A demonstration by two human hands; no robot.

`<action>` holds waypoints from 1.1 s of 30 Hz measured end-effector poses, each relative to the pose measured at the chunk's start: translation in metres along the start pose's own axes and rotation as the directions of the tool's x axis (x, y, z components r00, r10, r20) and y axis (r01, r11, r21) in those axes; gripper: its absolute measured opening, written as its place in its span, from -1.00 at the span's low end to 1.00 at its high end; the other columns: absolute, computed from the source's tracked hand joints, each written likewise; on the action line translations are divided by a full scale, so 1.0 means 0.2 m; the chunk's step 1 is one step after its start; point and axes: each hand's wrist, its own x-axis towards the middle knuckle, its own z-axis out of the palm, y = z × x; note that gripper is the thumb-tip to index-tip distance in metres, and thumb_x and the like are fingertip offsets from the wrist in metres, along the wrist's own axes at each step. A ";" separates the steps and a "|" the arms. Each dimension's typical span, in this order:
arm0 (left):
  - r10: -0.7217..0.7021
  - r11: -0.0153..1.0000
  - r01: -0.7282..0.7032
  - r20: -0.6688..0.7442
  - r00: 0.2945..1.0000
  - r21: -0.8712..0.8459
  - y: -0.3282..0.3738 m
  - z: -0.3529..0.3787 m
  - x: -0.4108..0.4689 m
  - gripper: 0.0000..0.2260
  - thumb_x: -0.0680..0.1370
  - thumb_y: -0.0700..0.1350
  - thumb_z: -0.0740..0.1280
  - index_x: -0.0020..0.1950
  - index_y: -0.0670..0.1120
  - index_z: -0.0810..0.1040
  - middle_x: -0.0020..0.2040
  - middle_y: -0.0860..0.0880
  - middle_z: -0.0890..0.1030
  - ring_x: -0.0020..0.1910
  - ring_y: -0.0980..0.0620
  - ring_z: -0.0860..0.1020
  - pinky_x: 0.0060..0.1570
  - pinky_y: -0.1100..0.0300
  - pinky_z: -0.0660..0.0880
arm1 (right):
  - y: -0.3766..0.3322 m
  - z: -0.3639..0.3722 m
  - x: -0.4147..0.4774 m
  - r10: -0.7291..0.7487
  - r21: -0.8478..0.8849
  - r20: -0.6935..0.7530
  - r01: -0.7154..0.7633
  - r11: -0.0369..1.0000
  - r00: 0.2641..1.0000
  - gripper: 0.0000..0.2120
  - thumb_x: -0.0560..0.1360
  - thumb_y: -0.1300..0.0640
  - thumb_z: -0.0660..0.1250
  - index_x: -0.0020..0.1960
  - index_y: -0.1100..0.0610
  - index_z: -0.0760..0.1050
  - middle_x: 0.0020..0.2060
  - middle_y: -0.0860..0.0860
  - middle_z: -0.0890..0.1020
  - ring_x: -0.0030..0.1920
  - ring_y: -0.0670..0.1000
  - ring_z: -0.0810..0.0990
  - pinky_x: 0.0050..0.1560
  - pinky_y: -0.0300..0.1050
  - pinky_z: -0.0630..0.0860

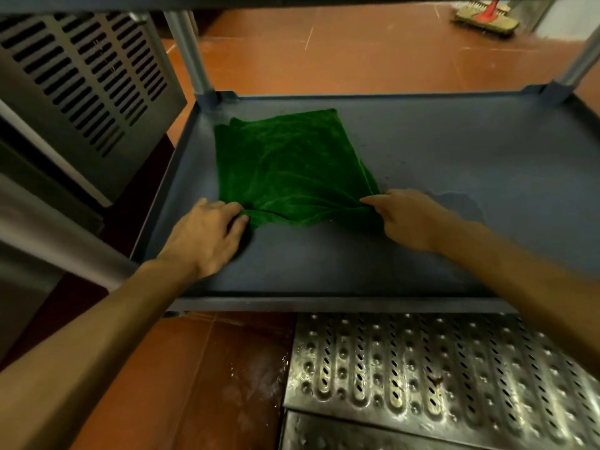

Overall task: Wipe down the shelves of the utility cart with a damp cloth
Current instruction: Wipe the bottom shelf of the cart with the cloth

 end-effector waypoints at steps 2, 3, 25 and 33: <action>0.001 1.000 -0.001 0.005 1.000 -0.028 0.02 -0.01 -0.04 -0.73 0.65 0.02 0.14 0.01 -0.09 0.55 -0.10 -0.14 0.61 -0.08 -0.16 0.47 -0.08 -0.08 0.46 | 0.00 0.01 -0.04 -0.012 0.023 -0.008 0.012 1.000 1.000 -0.47 0.58 0.26 0.16 0.53 0.02 0.28 0.13 0.18 0.53 0.08 0.21 0.54 0.01 -0.02 0.43; 0.001 0.999 -0.001 0.007 1.000 -0.048 0.03 -0.01 -0.06 -0.74 0.65 0.02 0.14 0.01 -0.09 0.55 -0.10 -0.13 0.61 -0.07 -0.15 0.47 -0.09 -0.07 0.45 | 0.00 0.01 -0.07 -0.017 0.036 -0.005 0.017 0.999 1.000 -0.47 0.58 0.26 0.16 0.53 0.02 0.28 0.12 0.17 0.54 0.06 0.19 0.54 0.01 -0.02 0.45; -0.001 0.969 0.031 0.124 0.992 -0.244 0.07 -0.04 -0.39 -0.52 0.54 0.30 0.04 -0.36 -0.02 0.39 -0.37 -0.01 0.46 -0.33 0.10 0.46 -0.26 0.03 0.42 | -0.13 -0.10 -0.48 0.055 0.129 0.189 -0.080 0.988 0.980 -0.66 0.62 0.10 0.07 0.16 0.01 0.62 -0.03 0.02 0.69 -0.08 -0.01 0.64 0.05 -0.03 0.57; -0.033 0.878 0.114 0.180 0.983 -0.464 0.09 -0.18 -0.42 -0.35 0.46 0.38 0.13 -0.18 -0.22 0.60 -0.27 -0.26 0.61 -0.31 -0.21 0.60 -0.21 -0.14 0.55 | -0.12 -0.17 -0.51 0.083 0.323 0.219 -0.152 0.934 0.972 -0.60 0.59 0.08 0.15 -0.42 0.10 0.28 -0.51 -0.01 0.25 -0.46 -0.04 0.23 -0.34 -0.04 0.21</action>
